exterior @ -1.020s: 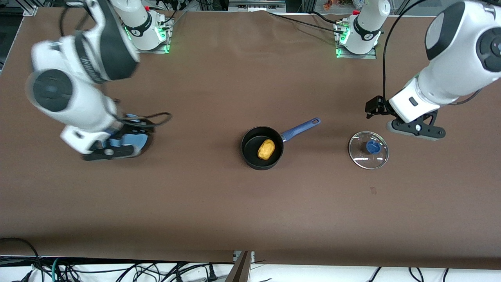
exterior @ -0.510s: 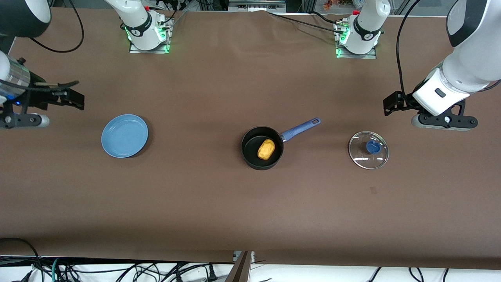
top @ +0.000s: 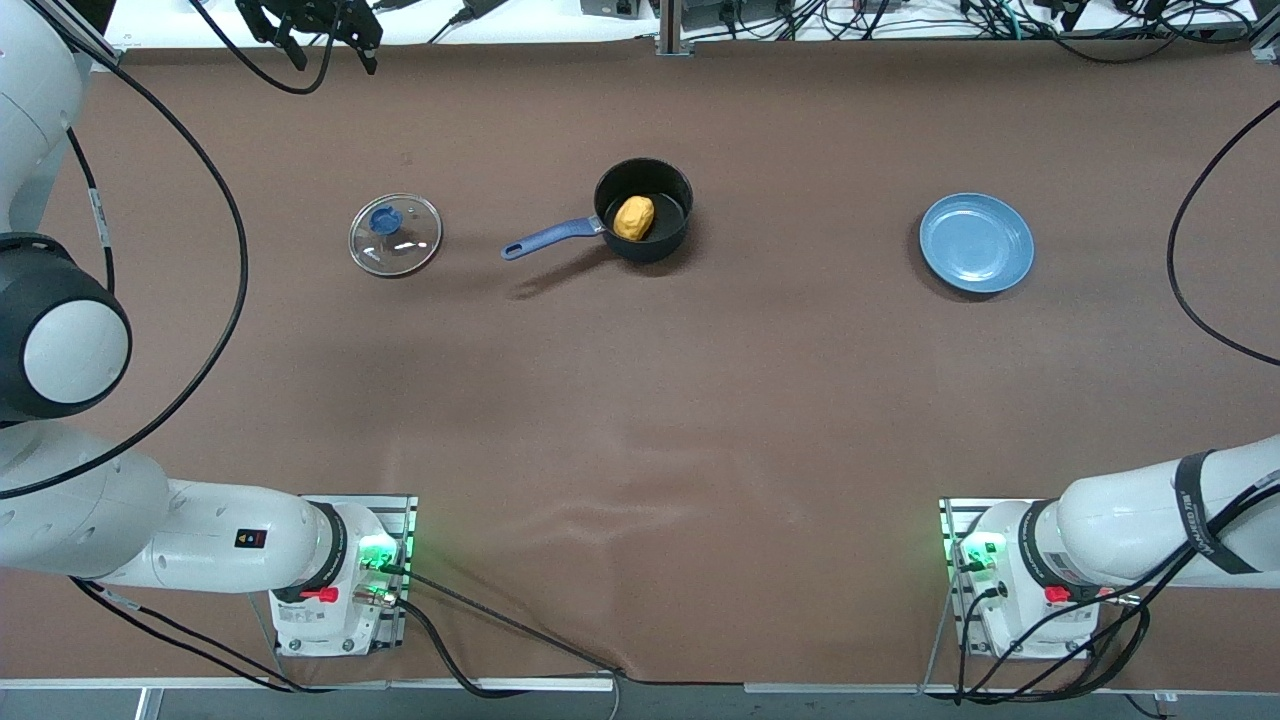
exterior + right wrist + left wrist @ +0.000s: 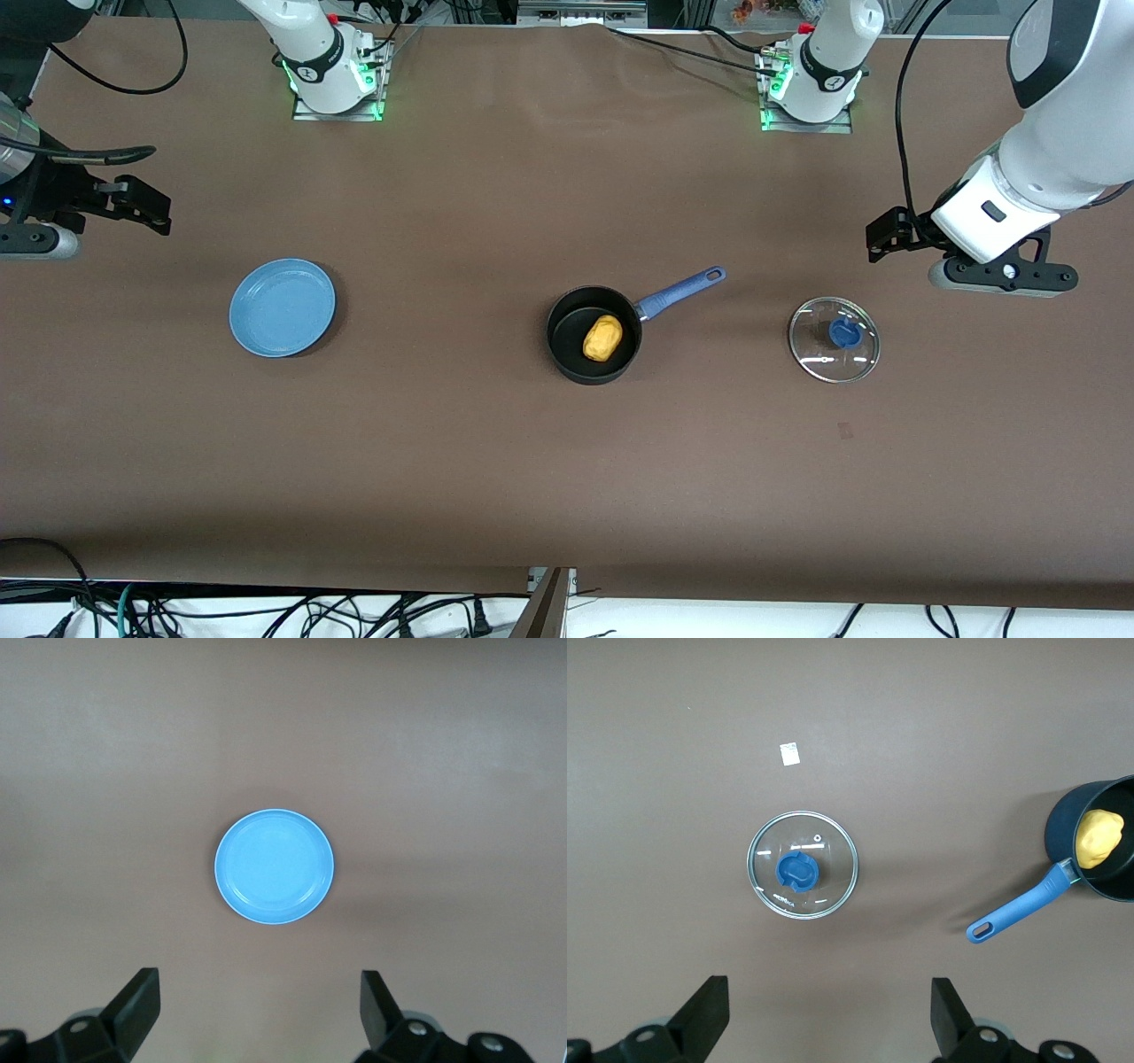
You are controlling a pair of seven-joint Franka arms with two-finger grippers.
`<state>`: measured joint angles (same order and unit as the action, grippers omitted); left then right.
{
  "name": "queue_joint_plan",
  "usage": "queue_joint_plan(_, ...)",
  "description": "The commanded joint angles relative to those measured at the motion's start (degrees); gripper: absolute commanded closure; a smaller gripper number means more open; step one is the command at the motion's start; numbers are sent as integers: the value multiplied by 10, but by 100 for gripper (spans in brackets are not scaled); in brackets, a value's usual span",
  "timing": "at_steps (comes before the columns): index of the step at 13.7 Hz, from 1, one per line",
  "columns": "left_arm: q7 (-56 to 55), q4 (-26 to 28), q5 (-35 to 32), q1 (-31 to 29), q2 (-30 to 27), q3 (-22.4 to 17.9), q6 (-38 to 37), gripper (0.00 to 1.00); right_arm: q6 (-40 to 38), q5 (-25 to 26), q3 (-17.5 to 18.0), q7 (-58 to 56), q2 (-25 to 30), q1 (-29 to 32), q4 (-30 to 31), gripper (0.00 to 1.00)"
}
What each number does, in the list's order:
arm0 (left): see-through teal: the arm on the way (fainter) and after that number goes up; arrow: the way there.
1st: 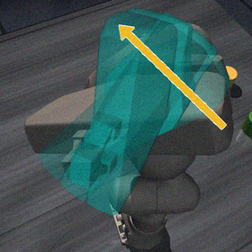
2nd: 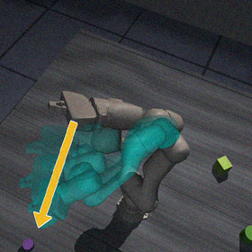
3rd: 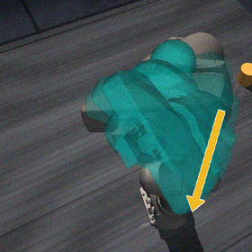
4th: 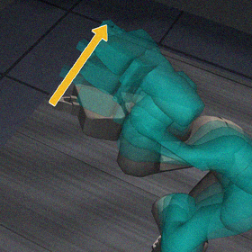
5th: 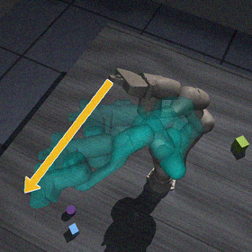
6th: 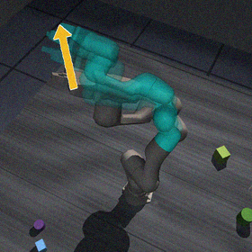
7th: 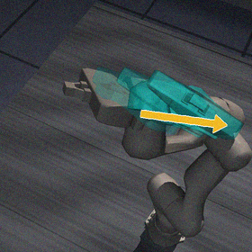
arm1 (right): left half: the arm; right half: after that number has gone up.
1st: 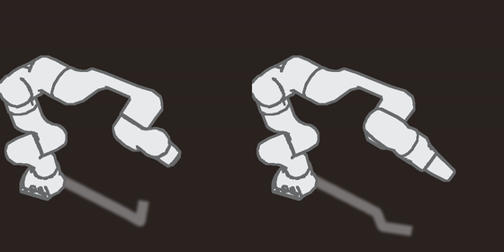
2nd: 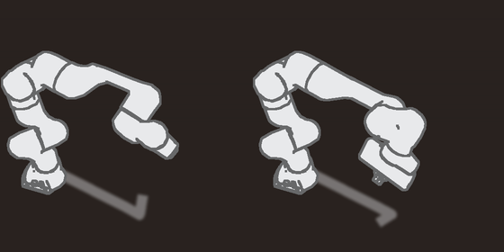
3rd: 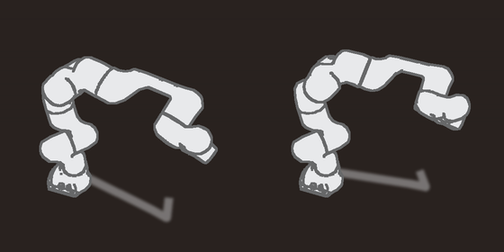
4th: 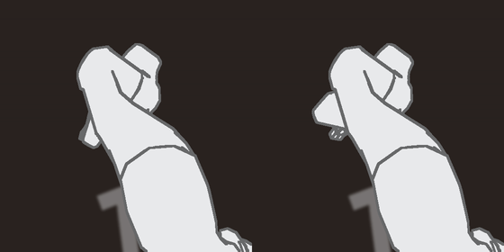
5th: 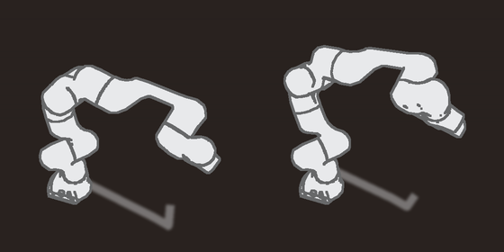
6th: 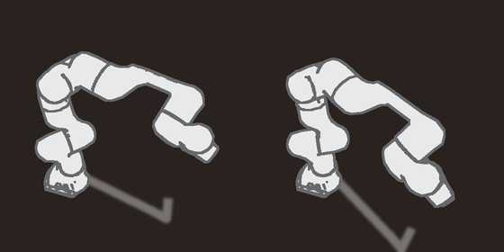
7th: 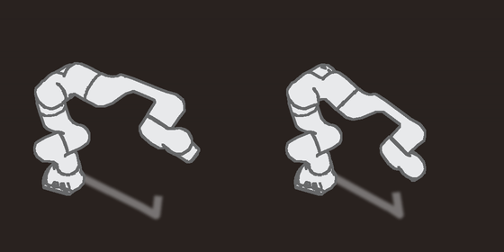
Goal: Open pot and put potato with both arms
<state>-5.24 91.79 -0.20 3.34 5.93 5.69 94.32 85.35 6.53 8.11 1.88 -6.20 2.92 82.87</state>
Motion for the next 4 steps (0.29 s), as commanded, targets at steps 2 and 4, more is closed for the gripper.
queue_joint_plan(2,1,-1,-9,4,-1,-4,-6,0,-11,-11,7,-28,23,16,27,0)
queue_joint_plan(4,1,-1,-9,4,0,-4,-6,0,-19,-12,5,-28,15,16,20,0)
